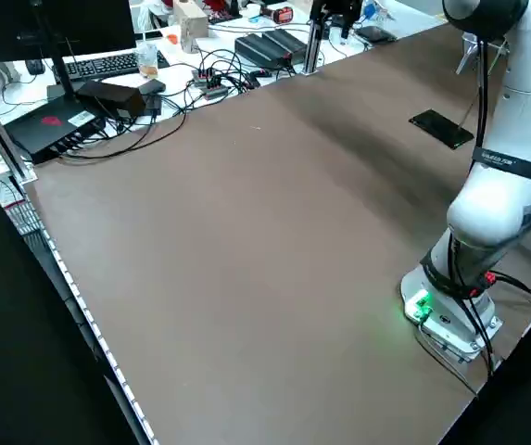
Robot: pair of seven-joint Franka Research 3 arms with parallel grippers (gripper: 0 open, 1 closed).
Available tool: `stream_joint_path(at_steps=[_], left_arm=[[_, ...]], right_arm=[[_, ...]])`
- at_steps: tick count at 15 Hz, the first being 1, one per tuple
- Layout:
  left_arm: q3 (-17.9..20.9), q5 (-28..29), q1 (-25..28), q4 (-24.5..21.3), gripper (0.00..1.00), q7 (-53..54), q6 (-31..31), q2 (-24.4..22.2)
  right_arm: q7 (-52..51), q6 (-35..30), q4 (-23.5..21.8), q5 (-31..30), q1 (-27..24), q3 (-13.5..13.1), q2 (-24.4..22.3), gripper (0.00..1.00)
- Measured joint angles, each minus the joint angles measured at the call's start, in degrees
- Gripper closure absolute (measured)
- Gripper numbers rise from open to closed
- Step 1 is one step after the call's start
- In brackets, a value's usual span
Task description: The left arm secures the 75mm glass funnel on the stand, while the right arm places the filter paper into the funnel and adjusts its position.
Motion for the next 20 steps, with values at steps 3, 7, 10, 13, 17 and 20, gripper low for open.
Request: stream_joint_path(at_steps=[3, 7, 10, 13, 17, 20], left_arm=[[-0.24, -0.77, 4.72, 0.01, 0.00, 7.14, -2.44, -0.46], [-0.25, -1.08, 7.62, 0.01, 0.00, 10.58, -3.36, -0.47], [-0.01, -0.95, 7.85, 0.00, 0.00, 6.79, -3.60, -0.47], [-0.05, -0.62, 9.07, 0.02, 0.00, 4.41, -3.69, -1.04], [-0.15, -0.62, 11.28, 0.03, 0.00, 4.39, -3.76, -1.92], [-0.31, -1.26, 11.20, 0.09, 0.00, 3.98, -3.76, -2.79]], right_arm=[[0.59, 0.15, 0.00, -0.28, 0.62, 0.00, 0.08, 0.98], [0.62, 0.15, 0.00, -0.47, 0.70, 0.00, 0.60, 0.86], [0.58, 0.16, 0.00, -0.86, 0.73, 0.00, 0.69, 0.65], [0.06, 0.21, 0.20, -0.95, 0.73, -0.08, 0.69, 0.63], [-0.99, 0.29, 0.83, -0.95, 0.62, -0.51, 0.56, 0.63], [-1.36, 0.27, 1.57, -0.95, 0.60, -0.52, 0.22, 0.63]])
